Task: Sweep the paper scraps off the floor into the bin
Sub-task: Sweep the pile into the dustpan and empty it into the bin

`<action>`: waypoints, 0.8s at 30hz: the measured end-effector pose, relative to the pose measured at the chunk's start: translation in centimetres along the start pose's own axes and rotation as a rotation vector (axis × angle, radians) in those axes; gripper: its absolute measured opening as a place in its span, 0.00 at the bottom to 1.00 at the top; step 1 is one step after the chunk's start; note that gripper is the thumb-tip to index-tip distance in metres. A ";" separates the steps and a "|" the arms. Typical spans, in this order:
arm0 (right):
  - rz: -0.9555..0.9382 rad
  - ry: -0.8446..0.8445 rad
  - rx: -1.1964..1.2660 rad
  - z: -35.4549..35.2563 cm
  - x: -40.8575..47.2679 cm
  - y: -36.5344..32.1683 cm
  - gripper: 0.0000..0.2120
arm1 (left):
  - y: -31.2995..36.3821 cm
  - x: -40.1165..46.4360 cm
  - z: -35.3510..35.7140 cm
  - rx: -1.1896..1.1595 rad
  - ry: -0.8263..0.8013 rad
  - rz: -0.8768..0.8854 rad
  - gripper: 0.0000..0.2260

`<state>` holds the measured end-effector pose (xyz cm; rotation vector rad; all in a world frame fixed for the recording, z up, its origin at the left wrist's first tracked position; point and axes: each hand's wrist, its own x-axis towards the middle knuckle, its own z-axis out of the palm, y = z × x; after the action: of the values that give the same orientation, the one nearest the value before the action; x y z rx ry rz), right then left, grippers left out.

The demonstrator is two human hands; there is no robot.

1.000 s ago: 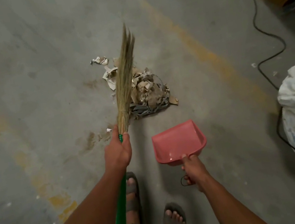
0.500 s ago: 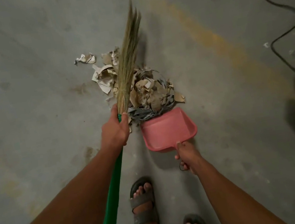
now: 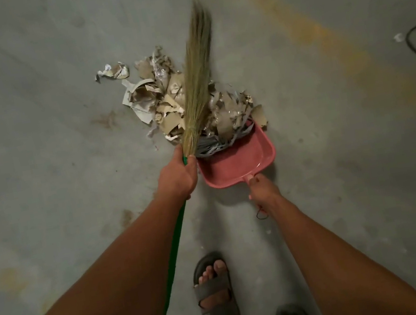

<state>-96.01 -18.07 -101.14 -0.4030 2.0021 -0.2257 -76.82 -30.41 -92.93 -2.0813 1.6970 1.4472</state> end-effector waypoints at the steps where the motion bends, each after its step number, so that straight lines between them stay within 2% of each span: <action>1: 0.001 0.000 -0.002 0.0 0.4 -0.1 0.24 | -0.5 -0.4 0.4 0.026 -0.017 -0.003 0.27; 4: 0.001 -0.009 0.009 -0.5 1.4 0.6 0.26 | -2.4 -2.8 1.9 0.152 -0.100 0.026 0.26; 7: -0.018 -0.020 0.039 -1.3 0.1 1.1 0.24 | -4.1 -5.9 3.0 0.076 -0.130 0.043 0.25; 14: -0.092 -0.097 0.167 -2.9 -3.5 4.6 0.17 | -4.4 -9.6 3.0 -0.091 0.033 0.071 0.25; 21: -0.080 -0.145 0.250 -4.6 -7.1 8.4 0.16 | -1.0 -12.0 2.1 -0.208 0.192 0.034 0.24; 24: -0.129 -0.158 0.270 -6.4 -10.1 9.7 0.15 | 0.2 -13.8 1.9 -0.240 0.219 0.017 0.24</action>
<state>-99.39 -5.43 -93.10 -0.3654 1.7636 -0.5231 -77.19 -19.49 -84.26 -2.4373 1.6887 1.5464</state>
